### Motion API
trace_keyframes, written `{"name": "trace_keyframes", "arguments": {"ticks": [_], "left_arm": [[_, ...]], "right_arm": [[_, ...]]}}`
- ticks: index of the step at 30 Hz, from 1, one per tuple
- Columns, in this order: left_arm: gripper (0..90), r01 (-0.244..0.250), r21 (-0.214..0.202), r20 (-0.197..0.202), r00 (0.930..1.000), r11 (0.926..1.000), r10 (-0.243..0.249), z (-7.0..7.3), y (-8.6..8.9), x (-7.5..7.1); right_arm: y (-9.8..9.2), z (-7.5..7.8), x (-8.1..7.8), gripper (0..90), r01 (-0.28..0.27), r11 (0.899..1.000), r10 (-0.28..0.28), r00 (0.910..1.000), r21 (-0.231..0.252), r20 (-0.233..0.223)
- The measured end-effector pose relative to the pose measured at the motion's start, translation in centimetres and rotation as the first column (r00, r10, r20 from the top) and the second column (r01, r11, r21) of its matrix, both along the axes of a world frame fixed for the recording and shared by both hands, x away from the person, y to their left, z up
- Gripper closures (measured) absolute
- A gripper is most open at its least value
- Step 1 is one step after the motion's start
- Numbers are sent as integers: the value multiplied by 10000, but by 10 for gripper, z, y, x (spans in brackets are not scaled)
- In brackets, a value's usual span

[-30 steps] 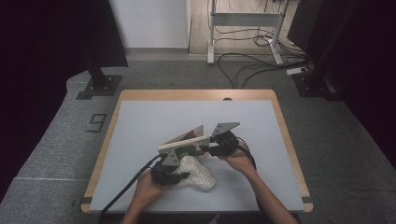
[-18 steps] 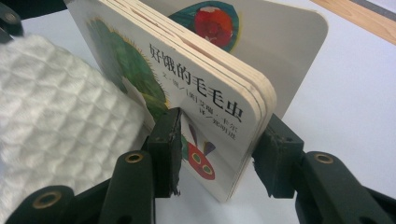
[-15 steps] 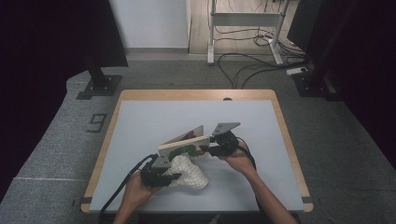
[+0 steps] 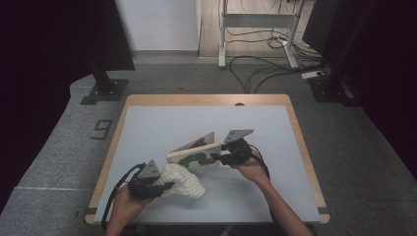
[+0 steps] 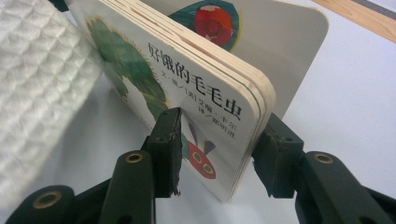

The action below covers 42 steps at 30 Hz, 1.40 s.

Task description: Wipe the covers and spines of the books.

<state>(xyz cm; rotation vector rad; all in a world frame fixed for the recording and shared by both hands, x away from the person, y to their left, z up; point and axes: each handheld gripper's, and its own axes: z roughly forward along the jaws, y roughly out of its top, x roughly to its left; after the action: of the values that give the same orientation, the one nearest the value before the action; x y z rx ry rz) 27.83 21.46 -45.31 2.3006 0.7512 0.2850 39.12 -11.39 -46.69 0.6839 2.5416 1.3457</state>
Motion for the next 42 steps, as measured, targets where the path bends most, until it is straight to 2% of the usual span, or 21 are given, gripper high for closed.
{"name": "trace_keyframes", "arguments": {"ticks": [8, 12, 15, 23, 27, 32, 36, 42], "left_arm": [[660, -727, 306, 101, 9973, 9969, 725, 10, 26, -1], [658, -1098, 519, 100, 9939, 9926, 1094, 9, 35, 6], [657, -1281, 483, -28, 9917, 9906, 1284, 5, 38, 14], [649, -1262, 410, -424, 9909, 9912, 1279, -14, 28, 39], [647, -1175, 745, -661, 9903, 9903, 1224, -26, 20, 52], [646, -1151, 823, -793, 9894, 9899, 1216, -35, 15, 58], [646, -1115, 652, -976, 9883, 9916, 1175, -41, 14, 60], [656, -1023, 534, -854, 9906, 9933, 1066, -42, 12, 61]], "right_arm": [[0, 0, 0, 541, 6, 10000, -6, 10000, -19, 1], [0, 0, -1, 541, 5, 10000, -5, 10000, -2, -3], [0, 0, -1, 541, 11, 10000, -11, 10000, 12, -10], [0, 0, -2, 540, 35, 10000, -35, 10000, 37, 6], [0, -1, -2, 546, 38, 10000, -38, 10000, 54, 19], [-1, -1, -2, 548, 37, 10000, -37, 10000, 78, 36], [0, -1, -2, 548, 52, 10000, -53, 10000, 73, 58], [0, -1, -3, 547, 46, 10000, -47, 10000, 77, 86]]}}
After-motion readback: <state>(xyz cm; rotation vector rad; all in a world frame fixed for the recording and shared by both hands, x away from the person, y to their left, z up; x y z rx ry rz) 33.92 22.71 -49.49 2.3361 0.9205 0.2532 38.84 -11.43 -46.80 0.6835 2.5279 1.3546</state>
